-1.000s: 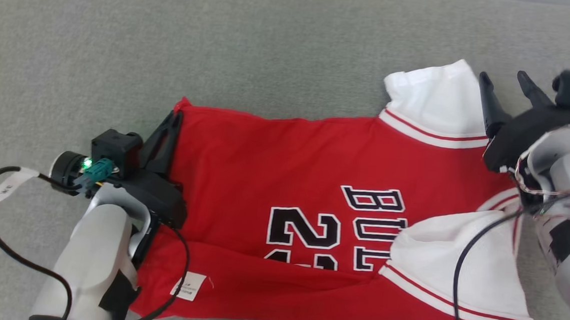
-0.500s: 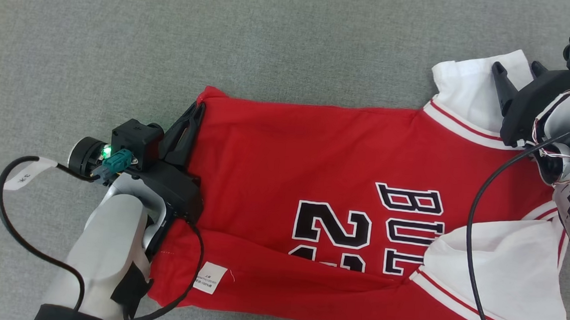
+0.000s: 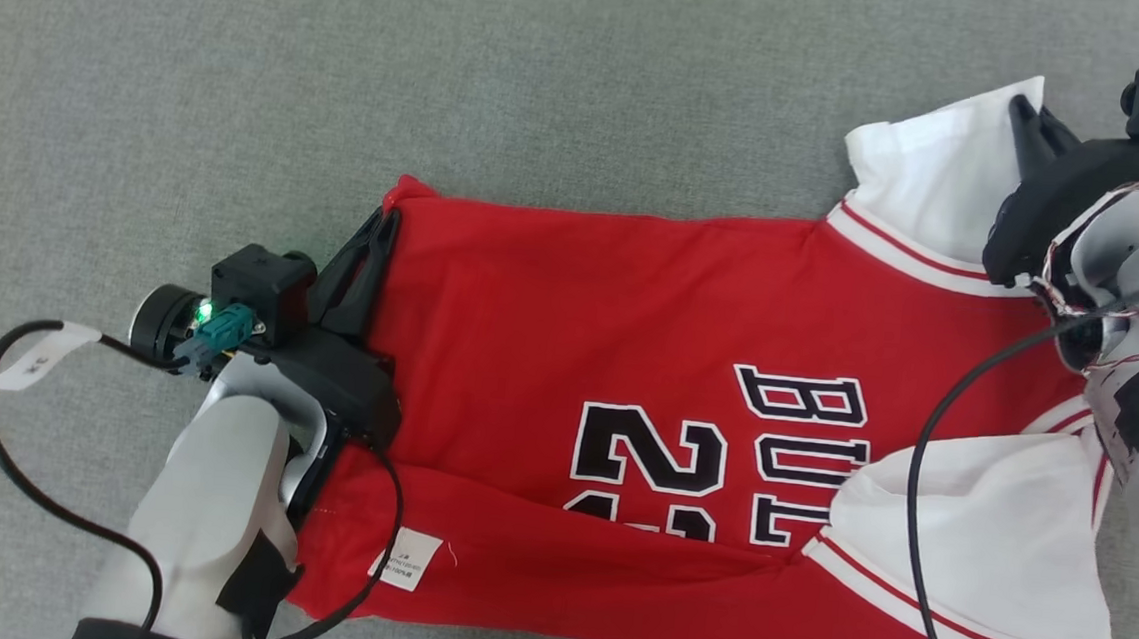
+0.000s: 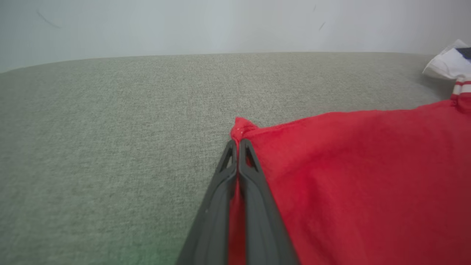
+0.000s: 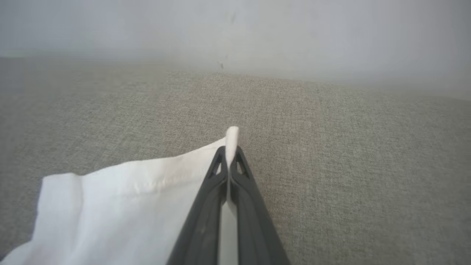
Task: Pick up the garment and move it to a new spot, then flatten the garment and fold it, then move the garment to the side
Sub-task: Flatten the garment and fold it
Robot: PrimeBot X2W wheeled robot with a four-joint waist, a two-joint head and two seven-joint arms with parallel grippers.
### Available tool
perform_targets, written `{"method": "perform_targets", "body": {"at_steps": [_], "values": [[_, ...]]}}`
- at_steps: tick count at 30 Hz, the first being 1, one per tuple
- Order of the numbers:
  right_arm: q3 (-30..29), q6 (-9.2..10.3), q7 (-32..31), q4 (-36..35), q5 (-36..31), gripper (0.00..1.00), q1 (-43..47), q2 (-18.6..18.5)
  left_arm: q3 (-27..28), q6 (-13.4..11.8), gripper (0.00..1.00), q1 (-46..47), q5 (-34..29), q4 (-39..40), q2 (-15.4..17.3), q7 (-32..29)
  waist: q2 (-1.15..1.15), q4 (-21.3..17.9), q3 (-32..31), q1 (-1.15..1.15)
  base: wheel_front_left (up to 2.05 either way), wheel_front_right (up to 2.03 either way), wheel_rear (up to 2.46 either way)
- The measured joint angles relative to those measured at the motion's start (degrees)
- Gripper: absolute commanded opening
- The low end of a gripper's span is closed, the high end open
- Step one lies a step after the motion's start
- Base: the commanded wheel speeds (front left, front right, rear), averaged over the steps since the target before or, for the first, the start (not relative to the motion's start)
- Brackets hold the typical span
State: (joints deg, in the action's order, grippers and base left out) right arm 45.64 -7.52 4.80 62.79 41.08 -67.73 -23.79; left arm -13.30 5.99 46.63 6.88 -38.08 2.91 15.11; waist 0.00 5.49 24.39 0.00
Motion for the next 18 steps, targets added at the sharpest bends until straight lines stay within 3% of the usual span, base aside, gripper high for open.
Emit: {"method": "perform_targets", "body": {"at_steps": [12, 18], "values": [[5.03, 0.00, 9.88, -10.55, 3.66, 0.00, 8.51, -3.15, 4.72, -0.04, 0.00, -4.72, -0.37, 3.02, 0.94, -0.01, 0.00, -3.63, -4.47, -0.01, 0.00, 0.00, 0.00], [0.86, 0.00, 10.16, -21.18, 2.96, 0.00, 14.80, -6.50, 6.16, 0.10, 0.00, -7.60, -0.45, 5.52, 0.92, 0.00, 0.00, -4.70, -6.98, -0.01, 0.00, 0.00, 0.00]]}}
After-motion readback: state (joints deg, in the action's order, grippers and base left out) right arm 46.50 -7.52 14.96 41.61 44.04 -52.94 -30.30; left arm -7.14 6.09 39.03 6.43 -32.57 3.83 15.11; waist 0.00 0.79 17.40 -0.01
